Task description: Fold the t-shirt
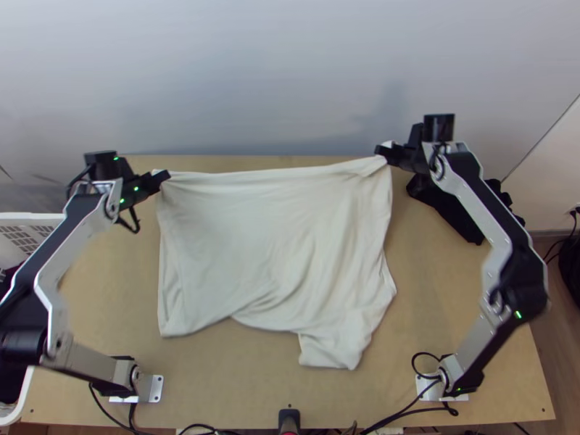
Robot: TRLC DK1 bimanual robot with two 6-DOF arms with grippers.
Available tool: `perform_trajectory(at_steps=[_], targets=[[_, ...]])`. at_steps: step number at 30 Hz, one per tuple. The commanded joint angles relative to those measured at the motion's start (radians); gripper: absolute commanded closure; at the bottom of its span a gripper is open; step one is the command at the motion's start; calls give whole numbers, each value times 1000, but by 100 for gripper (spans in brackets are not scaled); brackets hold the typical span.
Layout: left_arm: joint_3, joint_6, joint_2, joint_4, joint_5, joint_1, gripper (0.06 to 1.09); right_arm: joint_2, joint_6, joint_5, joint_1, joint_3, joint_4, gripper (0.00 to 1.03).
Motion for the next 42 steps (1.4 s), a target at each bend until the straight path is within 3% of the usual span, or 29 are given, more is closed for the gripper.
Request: perform_trajectory(at_steps=[1,10,15,20,35,42], targets=[[128,29,231,112,-42,-4,105,249,-2,39,7,241,-20,100],[224,73,393,218,-68,-9,105,407,-18,122,44,401,-20,100],[312,73,460,221,-75,-12,105,478,-18,185,49,494,-20,100],[352,73,495,215,-77,-10,105,493,-18,194,52,502,-28,100],[52,86,274,215,-43,21,105,169,-14,151,53,34,-29,100],[-32,93,126,123,3,21,105,-6,-13,114,61,-152,-29,100]])
